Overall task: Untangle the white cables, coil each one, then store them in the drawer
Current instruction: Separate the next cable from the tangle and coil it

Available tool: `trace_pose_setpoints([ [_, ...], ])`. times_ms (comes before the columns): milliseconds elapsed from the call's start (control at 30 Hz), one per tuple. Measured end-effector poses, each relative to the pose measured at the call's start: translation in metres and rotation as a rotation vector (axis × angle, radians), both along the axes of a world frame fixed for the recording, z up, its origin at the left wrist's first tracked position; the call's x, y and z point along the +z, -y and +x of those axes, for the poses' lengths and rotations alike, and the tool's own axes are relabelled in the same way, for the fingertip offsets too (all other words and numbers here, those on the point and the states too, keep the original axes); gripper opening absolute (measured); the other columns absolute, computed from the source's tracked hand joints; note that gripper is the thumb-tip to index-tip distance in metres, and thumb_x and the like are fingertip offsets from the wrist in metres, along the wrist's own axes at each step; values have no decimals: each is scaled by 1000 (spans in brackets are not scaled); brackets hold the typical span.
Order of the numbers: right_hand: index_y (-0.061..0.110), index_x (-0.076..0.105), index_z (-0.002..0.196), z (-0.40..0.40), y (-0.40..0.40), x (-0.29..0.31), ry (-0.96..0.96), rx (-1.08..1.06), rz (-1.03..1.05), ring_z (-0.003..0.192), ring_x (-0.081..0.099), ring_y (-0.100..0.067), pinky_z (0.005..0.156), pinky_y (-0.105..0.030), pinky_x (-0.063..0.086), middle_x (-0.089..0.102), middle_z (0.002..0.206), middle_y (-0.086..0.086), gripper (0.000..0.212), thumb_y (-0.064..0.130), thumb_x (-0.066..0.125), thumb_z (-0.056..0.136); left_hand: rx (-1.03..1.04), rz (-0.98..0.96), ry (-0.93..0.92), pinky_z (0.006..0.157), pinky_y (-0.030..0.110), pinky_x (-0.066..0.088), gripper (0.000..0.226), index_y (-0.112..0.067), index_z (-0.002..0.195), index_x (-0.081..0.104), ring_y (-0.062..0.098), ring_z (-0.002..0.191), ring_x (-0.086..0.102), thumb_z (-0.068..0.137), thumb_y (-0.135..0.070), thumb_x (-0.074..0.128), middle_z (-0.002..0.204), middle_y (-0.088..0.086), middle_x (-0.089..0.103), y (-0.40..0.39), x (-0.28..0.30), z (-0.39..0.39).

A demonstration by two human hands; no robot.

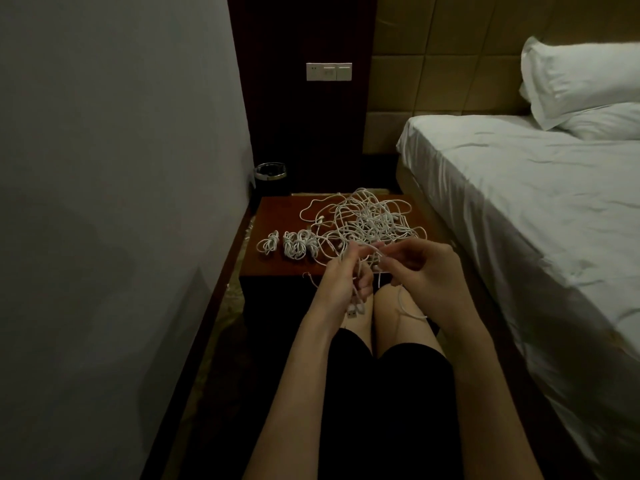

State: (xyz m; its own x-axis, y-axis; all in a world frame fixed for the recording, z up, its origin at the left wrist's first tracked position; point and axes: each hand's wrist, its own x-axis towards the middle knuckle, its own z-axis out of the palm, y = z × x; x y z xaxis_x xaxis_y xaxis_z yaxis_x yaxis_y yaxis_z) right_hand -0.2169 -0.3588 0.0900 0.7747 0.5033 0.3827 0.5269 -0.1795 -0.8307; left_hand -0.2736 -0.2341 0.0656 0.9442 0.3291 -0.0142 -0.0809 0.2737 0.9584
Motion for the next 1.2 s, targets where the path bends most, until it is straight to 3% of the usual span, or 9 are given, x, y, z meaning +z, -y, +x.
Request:
trace_pose_setpoints([
  [133,19,74,94,-5,-10,-12,-28,6,-19,66,69,-9,64,-18,56,72,84,7,16,7,71,84,17,-206,54,82,28,52,51,-15,113,66,14,107,64,105,-40,22,110,-1,70,-2,-1,1],
  [233,17,76,100,-5,-17,-22,-10,54,-83,70,67,-3,67,-12,51,72,87,11,20,6,70,85,62,-480,65,68,27,56,47,-9,107,61,18,94,71,105,-41,26,99,7,74,-4,0,-3],
  [367,19,74,94,-5,-14,-21,-20,141,-155,64,66,-5,66,-19,54,70,73,7,12,12,72,85,108,-674,115,67,34,54,47,-14,76,47,18,72,72,105,-44,24,52,-3,57,-9,0,-5],
  [533,24,70,75,6,2,-16,42,124,-307,70,60,4,83,-29,44,66,69,14,17,41,72,78,102,-765,172,34,16,39,47,-16,69,39,4,29,35,104,-45,28,40,-7,33,-16,3,-5],
  [600,29,70,73,9,8,-12,34,155,-344,72,60,4,85,-28,40,66,70,17,13,40,72,79,89,-741,171,29,13,30,47,-17,68,40,2,26,27,103,-45,29,39,-8,30,-20,3,-7],
  [667,27,70,71,5,7,-8,9,204,-340,66,58,1,68,-15,42,65,66,10,13,34,73,81,85,-693,154,27,13,25,47,-16,67,40,1,25,24,103,-45,29,39,-8,29,-22,4,-8],
  [800,21,71,70,-8,-9,-6,59,242,-313,52,48,-1,54,-15,35,58,55,12,15,30,75,81,85,-524,104,28,14,17,48,-15,66,39,2,29,23,104,-43,31,43,-7,28,-17,3,-5],
  [1000,14,73,91,-17,-3,10,-138,494,-135,72,62,2,67,-13,44,72,79,11,8,13,66,89,73,-482,61,30,14,12,48,-15,63,41,3,30,20,102,-43,36,44,-7,28,-23,1,-7],
  [1200,7,73,96,-16,0,11,-164,502,-13,89,71,-16,84,-32,55,76,89,-2,14,11,68,83,16,-383,-8,28,14,19,48,-15,65,42,3,30,24,101,-47,36,47,-6,31,-18,7,-11],
])
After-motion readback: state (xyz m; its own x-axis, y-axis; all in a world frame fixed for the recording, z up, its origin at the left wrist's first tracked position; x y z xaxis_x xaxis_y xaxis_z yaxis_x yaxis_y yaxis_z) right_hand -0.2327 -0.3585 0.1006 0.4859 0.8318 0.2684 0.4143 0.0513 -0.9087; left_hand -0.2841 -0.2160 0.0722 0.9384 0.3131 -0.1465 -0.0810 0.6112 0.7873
